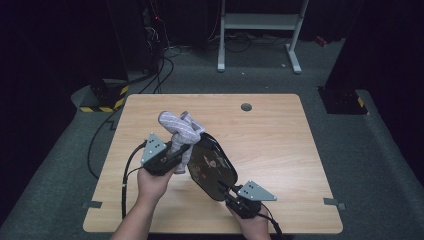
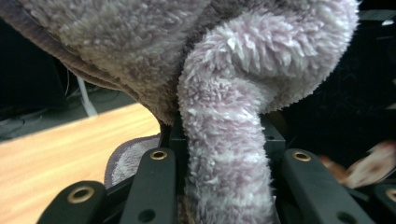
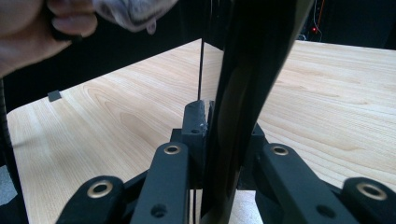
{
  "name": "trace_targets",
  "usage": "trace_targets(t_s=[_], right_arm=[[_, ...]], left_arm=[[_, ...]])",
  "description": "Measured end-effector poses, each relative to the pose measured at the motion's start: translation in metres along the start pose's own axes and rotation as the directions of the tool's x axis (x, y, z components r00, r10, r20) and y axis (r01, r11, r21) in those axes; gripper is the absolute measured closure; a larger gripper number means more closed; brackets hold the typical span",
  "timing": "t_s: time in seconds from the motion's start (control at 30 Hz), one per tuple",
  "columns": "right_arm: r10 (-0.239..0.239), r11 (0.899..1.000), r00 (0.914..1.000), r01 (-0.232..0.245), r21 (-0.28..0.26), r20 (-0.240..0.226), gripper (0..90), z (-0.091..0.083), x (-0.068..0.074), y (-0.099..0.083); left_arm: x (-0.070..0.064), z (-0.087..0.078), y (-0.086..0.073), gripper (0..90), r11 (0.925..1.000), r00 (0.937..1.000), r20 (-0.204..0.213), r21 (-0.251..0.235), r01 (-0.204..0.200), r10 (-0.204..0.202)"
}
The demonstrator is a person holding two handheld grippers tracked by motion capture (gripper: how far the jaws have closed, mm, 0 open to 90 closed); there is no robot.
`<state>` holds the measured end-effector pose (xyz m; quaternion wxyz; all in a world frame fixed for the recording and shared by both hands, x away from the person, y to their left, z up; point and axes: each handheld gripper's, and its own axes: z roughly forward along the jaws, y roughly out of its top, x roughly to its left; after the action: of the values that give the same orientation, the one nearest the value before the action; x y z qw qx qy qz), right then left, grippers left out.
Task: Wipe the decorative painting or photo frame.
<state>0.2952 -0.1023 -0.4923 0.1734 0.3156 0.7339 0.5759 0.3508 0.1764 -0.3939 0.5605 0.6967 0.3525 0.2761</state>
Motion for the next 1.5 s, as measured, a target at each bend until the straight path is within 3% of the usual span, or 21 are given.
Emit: trace_targets(t_s=[0.4, 0.63, 0.83, 1.13, 1.27, 1.5], right_arm=[[-0.001, 1.0, 1.0, 0.001, 0.007, 0.0, 79.0, 0.0, 0.0, 0.0], [0.021, 1.0, 0.9945, -0.02, 0.01, -0.103, 79.5, 0.003, -0.016, 0.002], [0.022, 1.0, 0.9934, -0.022, 0.002, -0.113, 79.6, 0.005, -0.017, 0.003], [0.022, 1.0, 0.9947, -0.022, 0.003, -0.1, 79.4, 0.004, -0.016, 0.002], [0.02, 1.0, 0.9951, -0.02, 0.003, -0.097, 79.4, 0.004, -0.015, 0.002], [0.017, 1.0, 0.9957, -0.017, 0.001, -0.091, 79.4, 0.005, -0.014, 0.002]], left_arm=[[-0.03, -0.011, 0.036, 67.8, 0.9933, 0.9952, 0.058, -0.089, -0.073, 0.079], [-0.023, -0.016, 0.034, 67.7, 0.9942, 0.9955, 0.06, -0.083, -0.068, 0.073], [-0.02, -0.015, 0.033, 67.8, 0.9936, 0.9946, 0.031, -0.058, -0.097, 0.099], [0.004, -0.004, 0.005, 68.3, 0.998, 0.9982, -0.016, 0.028, -0.057, 0.058], [0.018, 0.001, -0.013, 68.4, 0.9956, 0.9986, -0.044, 0.089, -0.027, 0.031], [0.033, 0.002, -0.03, 68.3, 0.9908, 0.9976, -0.069, 0.133, 0.022, -0.012]])
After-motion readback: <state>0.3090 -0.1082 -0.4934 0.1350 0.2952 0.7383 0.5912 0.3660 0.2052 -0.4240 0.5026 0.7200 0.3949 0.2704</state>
